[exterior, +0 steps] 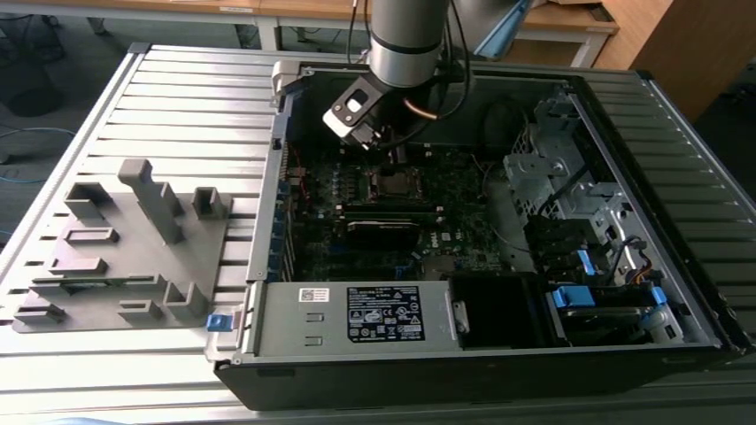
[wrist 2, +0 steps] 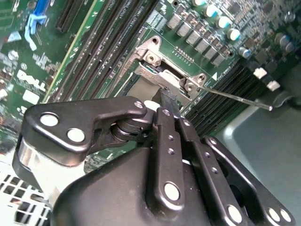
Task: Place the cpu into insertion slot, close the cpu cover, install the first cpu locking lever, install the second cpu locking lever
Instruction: 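Close the cpu cover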
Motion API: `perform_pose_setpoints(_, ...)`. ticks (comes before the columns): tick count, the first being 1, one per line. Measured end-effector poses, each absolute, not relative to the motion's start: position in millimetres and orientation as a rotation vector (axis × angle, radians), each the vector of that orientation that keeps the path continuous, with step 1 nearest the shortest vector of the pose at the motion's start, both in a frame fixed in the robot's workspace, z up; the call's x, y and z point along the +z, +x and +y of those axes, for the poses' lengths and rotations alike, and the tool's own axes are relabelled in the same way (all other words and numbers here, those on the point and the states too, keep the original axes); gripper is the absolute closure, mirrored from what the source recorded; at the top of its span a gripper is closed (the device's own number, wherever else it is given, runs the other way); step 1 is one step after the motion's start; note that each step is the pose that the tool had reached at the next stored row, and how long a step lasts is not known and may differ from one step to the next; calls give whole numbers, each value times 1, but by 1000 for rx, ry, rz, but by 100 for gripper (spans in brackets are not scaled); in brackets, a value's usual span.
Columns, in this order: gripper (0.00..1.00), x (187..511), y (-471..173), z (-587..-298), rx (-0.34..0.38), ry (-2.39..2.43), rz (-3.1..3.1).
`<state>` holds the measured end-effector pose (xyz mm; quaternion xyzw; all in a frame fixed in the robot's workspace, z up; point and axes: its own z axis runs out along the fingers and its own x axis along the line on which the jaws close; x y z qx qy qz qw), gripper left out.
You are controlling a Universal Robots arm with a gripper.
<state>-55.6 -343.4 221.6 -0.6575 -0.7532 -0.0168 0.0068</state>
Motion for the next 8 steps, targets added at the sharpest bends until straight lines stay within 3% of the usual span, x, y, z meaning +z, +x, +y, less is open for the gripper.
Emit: perform_pose_setpoints(8,89,221,-56,-343,-51,-1880,-2497)
